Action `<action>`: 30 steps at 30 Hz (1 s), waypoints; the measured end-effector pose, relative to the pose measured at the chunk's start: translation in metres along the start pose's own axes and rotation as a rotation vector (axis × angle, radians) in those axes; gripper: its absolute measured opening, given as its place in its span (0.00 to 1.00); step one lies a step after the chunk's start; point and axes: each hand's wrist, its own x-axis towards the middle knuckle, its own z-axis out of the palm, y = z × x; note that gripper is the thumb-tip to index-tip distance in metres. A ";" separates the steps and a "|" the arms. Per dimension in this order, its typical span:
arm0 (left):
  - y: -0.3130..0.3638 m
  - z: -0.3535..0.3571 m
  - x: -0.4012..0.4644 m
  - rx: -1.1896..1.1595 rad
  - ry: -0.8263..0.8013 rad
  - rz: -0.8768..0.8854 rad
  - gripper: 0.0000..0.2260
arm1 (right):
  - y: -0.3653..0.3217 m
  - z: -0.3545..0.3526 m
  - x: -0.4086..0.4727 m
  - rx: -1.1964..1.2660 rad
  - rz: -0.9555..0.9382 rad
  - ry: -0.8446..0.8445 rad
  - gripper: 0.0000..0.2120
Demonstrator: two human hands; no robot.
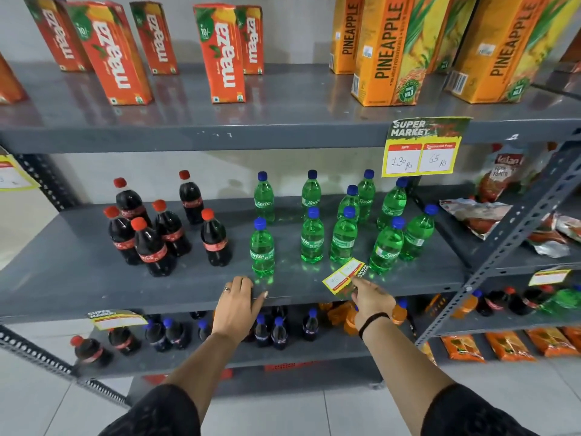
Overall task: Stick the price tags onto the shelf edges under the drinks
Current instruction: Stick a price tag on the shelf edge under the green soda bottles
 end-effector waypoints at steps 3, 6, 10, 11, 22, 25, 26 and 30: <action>0.002 -0.001 0.000 -0.023 -0.028 -0.026 0.14 | 0.003 -0.015 -0.003 -0.034 -0.102 -0.194 0.08; 0.002 -0.002 -0.001 -0.030 -0.046 -0.032 0.14 | 0.006 -0.035 -0.007 -0.288 -0.302 -0.336 0.07; 0.002 -0.004 -0.002 -0.058 -0.071 -0.037 0.13 | 0.014 -0.044 -0.006 -0.542 -0.437 -0.493 0.10; 0.003 -0.006 -0.002 -0.062 -0.080 -0.040 0.13 | 0.015 -0.044 -0.006 -0.600 -0.481 -0.505 0.10; 0.003 -0.016 -0.004 -0.138 -0.182 -0.074 0.16 | 0.001 -0.028 0.001 -1.357 -0.967 -0.574 0.07; 0.002 -0.017 -0.005 -0.141 -0.194 -0.077 0.17 | 0.002 -0.025 0.005 -1.390 -1.058 -0.543 0.08; 0.002 -0.017 -0.005 -0.142 -0.195 -0.077 0.17 | 0.002 -0.025 0.006 -1.398 -1.066 -0.537 0.08; 0.001 -0.015 -0.006 -0.145 -0.177 -0.077 0.17 | 0.005 -0.022 0.012 -1.396 -1.052 -0.521 0.07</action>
